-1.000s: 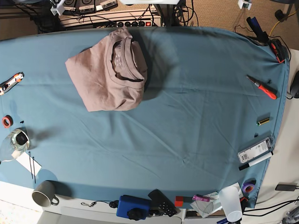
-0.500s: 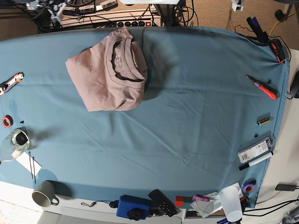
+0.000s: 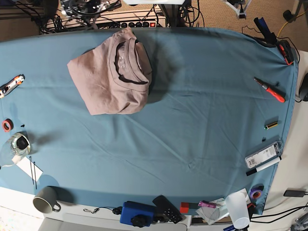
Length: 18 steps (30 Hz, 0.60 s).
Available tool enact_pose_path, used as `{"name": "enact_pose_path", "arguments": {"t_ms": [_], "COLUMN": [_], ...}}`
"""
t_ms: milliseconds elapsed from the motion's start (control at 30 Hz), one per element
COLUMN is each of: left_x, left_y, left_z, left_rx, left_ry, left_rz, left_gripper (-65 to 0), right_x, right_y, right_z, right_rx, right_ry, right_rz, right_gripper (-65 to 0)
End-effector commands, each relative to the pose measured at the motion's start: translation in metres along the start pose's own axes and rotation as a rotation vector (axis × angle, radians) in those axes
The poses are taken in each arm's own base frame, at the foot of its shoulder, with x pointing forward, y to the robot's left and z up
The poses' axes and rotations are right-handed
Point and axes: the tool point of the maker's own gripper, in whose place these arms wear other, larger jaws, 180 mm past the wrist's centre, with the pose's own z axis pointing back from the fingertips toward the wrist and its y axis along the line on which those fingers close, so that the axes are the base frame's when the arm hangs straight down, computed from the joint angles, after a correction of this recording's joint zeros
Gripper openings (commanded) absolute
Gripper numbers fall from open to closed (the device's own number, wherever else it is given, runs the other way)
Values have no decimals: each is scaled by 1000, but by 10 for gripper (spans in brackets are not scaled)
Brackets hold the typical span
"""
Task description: Fold the T-shirt properly
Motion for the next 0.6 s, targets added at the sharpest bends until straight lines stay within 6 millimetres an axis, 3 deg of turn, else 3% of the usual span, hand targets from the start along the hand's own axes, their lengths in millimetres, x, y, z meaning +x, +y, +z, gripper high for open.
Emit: {"name": "enact_pose_path", "arguments": {"t_ms": [0,267,567], "left_x": [-1,4,12], "left_y": [-5,-29,-29], "left_z": [0,-1,0], "left_rx": [-10,-44,-45], "left_ry": [2,-15,-39], "left_rz": [2,11,7], "left_gripper": [-650,-650,-650], "right_x": [-2,5,10], "right_y": [-3,8,6], "right_z": [-1,-9,-9], "right_rx": [-13,-5,-8], "right_ry": [13,18,6], "right_rz": [12,43,43], "right_gripper": [-650,-650,-650]}}
